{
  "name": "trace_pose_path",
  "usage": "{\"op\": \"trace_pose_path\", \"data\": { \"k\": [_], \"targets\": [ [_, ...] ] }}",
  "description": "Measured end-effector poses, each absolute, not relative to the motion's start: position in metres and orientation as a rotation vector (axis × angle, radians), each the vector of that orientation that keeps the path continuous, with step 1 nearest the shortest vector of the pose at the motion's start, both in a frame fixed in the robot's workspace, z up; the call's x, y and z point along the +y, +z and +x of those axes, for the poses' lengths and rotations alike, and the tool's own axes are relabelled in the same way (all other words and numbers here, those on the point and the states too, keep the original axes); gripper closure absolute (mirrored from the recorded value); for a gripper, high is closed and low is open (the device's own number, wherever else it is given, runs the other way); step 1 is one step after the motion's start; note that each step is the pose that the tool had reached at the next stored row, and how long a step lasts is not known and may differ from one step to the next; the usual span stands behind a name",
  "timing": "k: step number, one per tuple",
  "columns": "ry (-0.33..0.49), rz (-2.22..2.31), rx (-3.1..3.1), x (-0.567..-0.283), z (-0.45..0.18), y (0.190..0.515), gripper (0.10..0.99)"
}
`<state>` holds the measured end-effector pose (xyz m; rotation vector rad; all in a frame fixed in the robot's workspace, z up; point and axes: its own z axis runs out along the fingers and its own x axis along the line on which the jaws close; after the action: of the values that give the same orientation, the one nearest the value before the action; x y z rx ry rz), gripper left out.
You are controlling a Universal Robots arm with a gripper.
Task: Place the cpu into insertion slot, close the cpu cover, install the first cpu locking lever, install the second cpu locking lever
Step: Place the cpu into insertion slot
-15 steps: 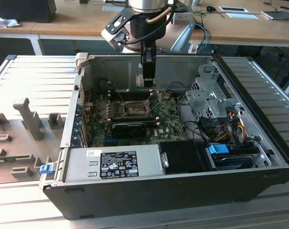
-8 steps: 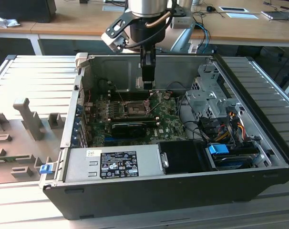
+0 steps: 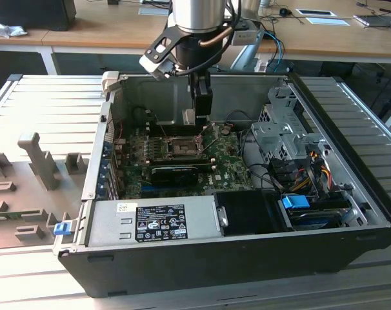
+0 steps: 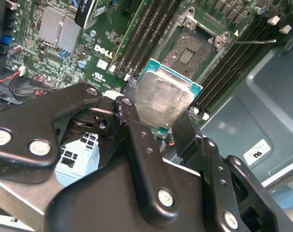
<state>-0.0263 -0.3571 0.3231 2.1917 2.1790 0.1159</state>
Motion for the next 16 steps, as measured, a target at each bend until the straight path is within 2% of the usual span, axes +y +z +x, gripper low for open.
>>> {"op": "trace_pose_path", "data": {
  "k": [16],
  "targets": [
    [0.118, 2.168, 2.204, -0.357, -0.027, 0.303, 0.553]
  ]
}}
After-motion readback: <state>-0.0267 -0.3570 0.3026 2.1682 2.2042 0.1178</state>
